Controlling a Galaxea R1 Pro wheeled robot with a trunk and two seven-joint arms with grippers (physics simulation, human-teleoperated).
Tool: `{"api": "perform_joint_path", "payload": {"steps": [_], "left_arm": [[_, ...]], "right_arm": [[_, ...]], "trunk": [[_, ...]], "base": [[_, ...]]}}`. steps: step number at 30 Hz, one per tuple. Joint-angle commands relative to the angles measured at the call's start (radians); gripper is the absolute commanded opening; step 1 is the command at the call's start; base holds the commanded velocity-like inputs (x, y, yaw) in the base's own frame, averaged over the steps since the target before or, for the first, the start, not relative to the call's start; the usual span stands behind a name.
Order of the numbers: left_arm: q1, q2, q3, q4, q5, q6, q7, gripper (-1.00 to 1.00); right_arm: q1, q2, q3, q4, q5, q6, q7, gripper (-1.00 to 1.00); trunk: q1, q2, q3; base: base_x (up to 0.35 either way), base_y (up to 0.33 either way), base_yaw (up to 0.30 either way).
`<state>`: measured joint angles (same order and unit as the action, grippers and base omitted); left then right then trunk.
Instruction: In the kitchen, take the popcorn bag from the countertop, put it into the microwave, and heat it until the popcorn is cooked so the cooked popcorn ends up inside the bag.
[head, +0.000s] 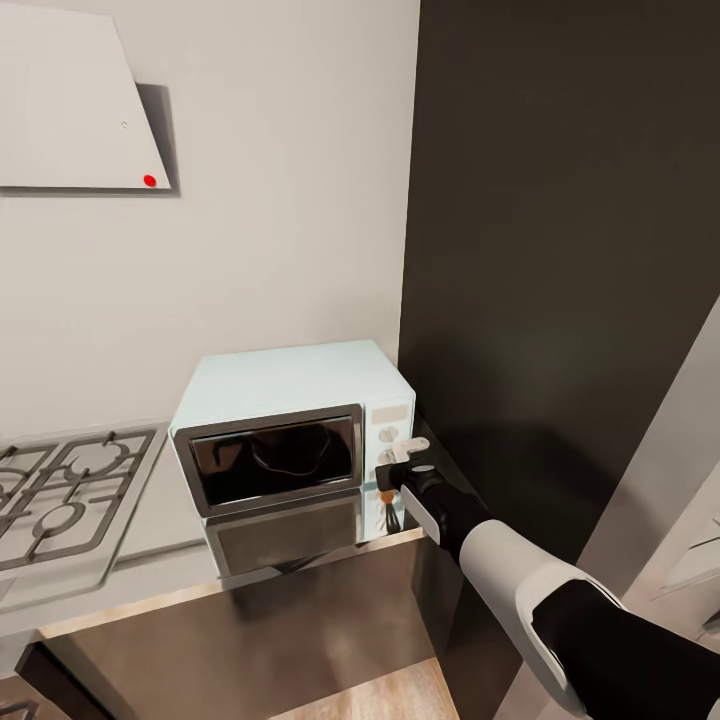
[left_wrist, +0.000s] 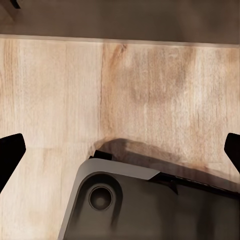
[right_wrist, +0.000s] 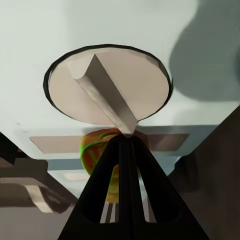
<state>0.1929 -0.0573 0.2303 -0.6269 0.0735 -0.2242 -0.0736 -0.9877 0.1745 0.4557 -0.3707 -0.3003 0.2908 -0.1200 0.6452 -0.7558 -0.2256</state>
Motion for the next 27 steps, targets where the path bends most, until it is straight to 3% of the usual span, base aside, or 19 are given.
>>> {"api": "perform_joint_path", "payload": {"steps": [1, 13, 23, 25, 27], "left_arm": [[0.0, -0.001, 0.004, -0.002, 0.008, 0.0, -0.008, 1.0], [0.0, -0.001, 0.004, -0.002, 0.008, 0.0, -0.008, 1.0], [-0.02, -0.001, 0.004, 0.0, 0.006, 0.001, -0.008, 1.0], [-0.022, -0.001, 0.004, 0.0, 0.006, 0.0, -0.008, 1.0], [-0.022, -0.002, 0.004, 0.0, 0.007, 0.0, -0.008, 1.0]], "right_arm": [[-0.002, 0.0, 0.008, -0.002, -0.003, 0.004, -0.009, -1.0], [-0.002, 0.0, 0.008, -0.002, -0.003, 0.004, -0.009, -1.0], [-0.013, 0.0, 0.011, -0.023, -0.004, 0.016, -0.007, -1.0], [-0.013, 0.0, 0.01, -0.093, -0.004, 0.036, -0.007, -1.0], [0.011, 0.0, 0.011, -0.3, -0.001, 0.154, -0.009, -1.0]], "trunk": [[0.0, -0.001, -0.001], [0.0, -0.001, -0.001], [0.0, -0.001, -0.001], [0.0, -0.001, -0.001], [0.0, -0.001, -0.001]], "base": [[0.0, 0.0, 0.0], [-0.011, 0.0, 0.0], [-0.319, 0.0, 0.0], [-0.342, 0.0, 0.0], [-0.342, 0.0, 0.0]]}}
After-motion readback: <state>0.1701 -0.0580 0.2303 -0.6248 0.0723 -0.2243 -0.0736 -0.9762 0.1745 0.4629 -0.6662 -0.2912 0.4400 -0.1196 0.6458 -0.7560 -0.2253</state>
